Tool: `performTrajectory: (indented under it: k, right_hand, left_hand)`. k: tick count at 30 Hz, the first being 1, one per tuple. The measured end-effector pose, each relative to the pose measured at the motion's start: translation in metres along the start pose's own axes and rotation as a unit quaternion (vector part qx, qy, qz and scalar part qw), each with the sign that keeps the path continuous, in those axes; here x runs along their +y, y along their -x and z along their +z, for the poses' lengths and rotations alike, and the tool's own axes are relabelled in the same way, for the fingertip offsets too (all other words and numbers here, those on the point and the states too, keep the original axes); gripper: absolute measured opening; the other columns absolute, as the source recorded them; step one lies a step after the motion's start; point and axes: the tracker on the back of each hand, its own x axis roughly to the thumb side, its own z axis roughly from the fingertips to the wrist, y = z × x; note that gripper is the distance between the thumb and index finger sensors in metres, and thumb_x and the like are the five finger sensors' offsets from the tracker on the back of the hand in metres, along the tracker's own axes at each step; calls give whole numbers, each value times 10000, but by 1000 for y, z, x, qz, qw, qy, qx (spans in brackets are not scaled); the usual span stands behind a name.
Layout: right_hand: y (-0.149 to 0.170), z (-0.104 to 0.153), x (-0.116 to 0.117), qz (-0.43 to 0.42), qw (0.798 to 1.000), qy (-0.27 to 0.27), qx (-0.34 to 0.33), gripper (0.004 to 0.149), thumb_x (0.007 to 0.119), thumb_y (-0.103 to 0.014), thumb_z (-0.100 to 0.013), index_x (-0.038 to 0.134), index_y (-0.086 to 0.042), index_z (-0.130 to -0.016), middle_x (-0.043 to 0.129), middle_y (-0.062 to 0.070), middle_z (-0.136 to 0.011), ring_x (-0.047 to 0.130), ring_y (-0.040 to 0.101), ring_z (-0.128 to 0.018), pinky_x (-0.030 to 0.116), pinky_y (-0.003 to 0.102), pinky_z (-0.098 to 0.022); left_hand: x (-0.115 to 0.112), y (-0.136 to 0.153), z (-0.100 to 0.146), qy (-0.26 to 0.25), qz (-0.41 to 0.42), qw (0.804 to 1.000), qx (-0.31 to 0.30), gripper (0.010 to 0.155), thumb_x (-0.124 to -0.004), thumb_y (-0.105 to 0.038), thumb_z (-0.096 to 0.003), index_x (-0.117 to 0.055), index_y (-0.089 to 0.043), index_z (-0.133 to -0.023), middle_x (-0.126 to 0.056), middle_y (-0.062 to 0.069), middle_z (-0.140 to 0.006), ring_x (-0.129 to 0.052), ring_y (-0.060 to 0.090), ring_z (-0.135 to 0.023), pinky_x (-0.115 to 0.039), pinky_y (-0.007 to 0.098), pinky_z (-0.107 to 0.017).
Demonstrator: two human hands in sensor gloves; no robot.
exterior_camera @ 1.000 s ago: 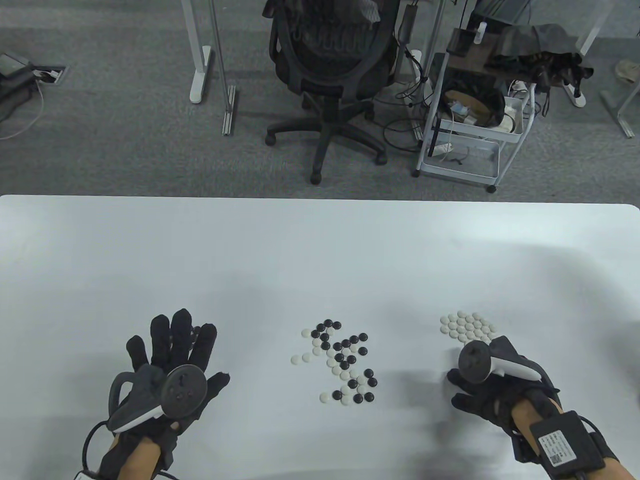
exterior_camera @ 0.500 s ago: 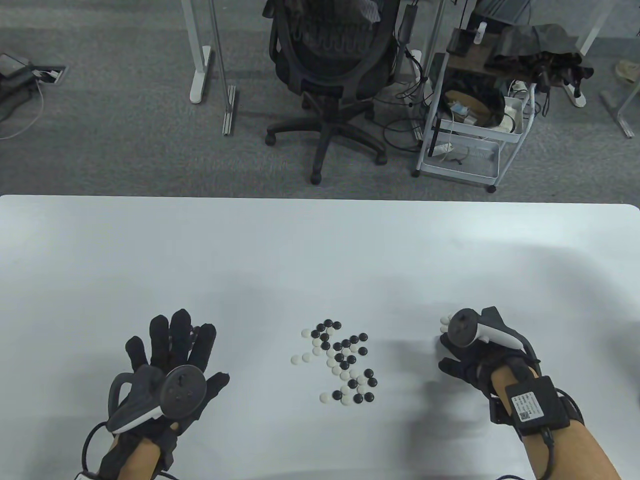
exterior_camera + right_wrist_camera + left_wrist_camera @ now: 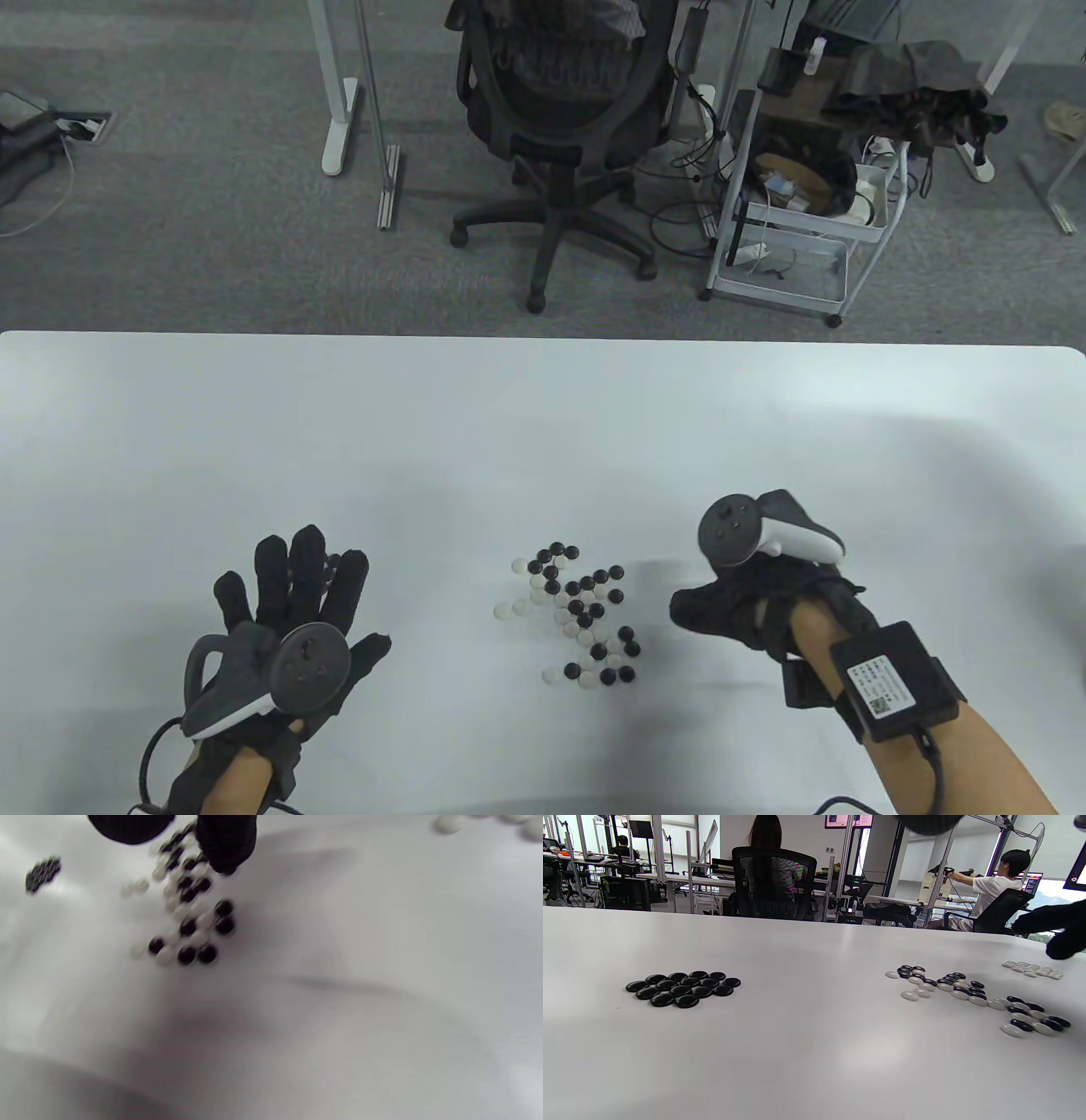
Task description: Go stone sorting task
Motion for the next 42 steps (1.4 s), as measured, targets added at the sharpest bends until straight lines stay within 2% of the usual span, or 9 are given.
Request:
performTrajectory:
  k: [1,4,9,15,20,27,33,37,42]
  right_hand:
    - [-24,-10,12,34,999,-21,-20,634,529,-503,-565,565,-191,-1116,-55,265,-1076,-141,559,-855,66,820,-547]
    - [-56,-25,28,72,995,-44,-48,631,531,-500,-566,525,-203,-1122,-75,259,-1067,-147,556,-852,61,819,-545]
    - [-89,-47,44,110,989,-69,-71,658,531,-500,-566,406,-205,-1141,-128,261,-1038,-164,555,-845,47,818,-544]
    - [-95,-68,56,121,987,-89,-64,675,531,-505,-569,314,-216,-1139,-174,264,-1009,-180,559,-831,37,817,-534]
    - [-89,-58,61,116,987,-90,-72,650,541,-503,-571,395,-210,-1133,-155,258,-1022,-174,559,-833,41,817,-535]
    - [-32,-19,73,118,989,-90,-14,572,560,-491,-570,499,-273,-1095,-120,218,-1038,-159,543,-846,50,815,-545]
    - [67,14,61,18,993,-40,108,584,564,-485,-570,477,-268,-1105,-149,207,-1022,-176,539,-841,31,815,-541]
    - [111,18,50,-56,988,-5,145,600,557,-486,-571,420,-274,-1114,-169,211,-1013,-187,540,-838,20,815,-540]
    - [135,13,36,-91,981,29,167,612,551,-488,-569,390,-274,-1119,-180,214,-1008,-193,542,-837,14,814,-540]
  left_hand:
    - [0,0,0,-1,1,1000,0,770,-479,-518,-637,-166,-101,-1204,96,378,-1150,91,643,-950,-23,855,-539]
    - [0,0,1,-2,3,1000,-1,771,-479,-517,-637,-169,-99,-1206,97,380,-1150,92,644,-950,-23,856,-538]
    - [1,0,2,-4,5,1000,-1,770,-480,-517,-637,-169,-101,-1206,96,381,-1150,91,644,-950,-23,855,-538]
    - [1,1,2,-5,7,1000,-2,769,-479,-518,-637,-170,-103,-1206,95,378,-1152,91,642,-952,-22,855,-539]
    - [1,2,3,-6,7,1000,-2,769,-479,-518,-637,-170,-102,-1206,97,378,-1152,91,642,-952,-21,856,-538]
    - [2,1,2,-3,5,1000,-1,770,-480,-517,-637,-171,-100,-1206,96,380,-1150,90,644,-950,-21,856,-537]
    - [2,0,2,2,-2,1000,-1,770,-479,-518,-637,-169,-103,-1206,96,379,-1151,92,642,-951,-21,855,-539]
    - [1,0,0,6,-1,1000,2,770,-479,-517,-638,-167,-102,-1206,99,381,-1150,92,644,-950,-20,855,-538]
    - [0,0,-1,9,-1,1000,5,770,-479,-518,-637,-168,-102,-1206,100,381,-1148,93,644,-948,-20,856,-537]
